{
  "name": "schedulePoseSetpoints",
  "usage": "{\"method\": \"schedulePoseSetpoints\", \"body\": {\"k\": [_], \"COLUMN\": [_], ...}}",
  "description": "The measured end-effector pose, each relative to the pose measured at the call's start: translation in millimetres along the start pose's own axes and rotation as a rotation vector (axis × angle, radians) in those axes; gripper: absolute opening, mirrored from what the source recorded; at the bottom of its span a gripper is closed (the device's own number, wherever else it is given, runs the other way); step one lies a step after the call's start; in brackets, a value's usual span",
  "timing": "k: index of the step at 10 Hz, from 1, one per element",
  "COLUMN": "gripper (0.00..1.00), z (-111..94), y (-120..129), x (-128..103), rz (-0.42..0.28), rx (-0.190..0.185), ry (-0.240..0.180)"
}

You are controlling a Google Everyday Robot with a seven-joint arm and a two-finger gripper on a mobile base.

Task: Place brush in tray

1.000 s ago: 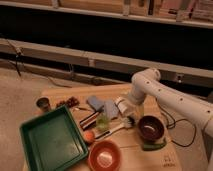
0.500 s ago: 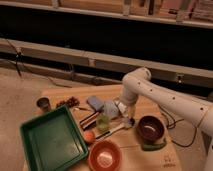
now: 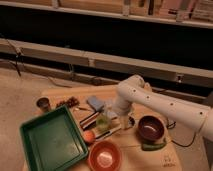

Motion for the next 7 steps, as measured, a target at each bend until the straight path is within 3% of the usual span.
{"method": "schedulePoseSetpoints", "body": {"k": [3, 7], "gripper": [0.8, 0.8], "z": [-0.6, -6.3], "y": [23.7, 41.4], "x": [-6.2, 25.0], "rz": [0.077, 0.171], "rx": [0.0, -0.01], "ry": [0.044, 0.111]}}
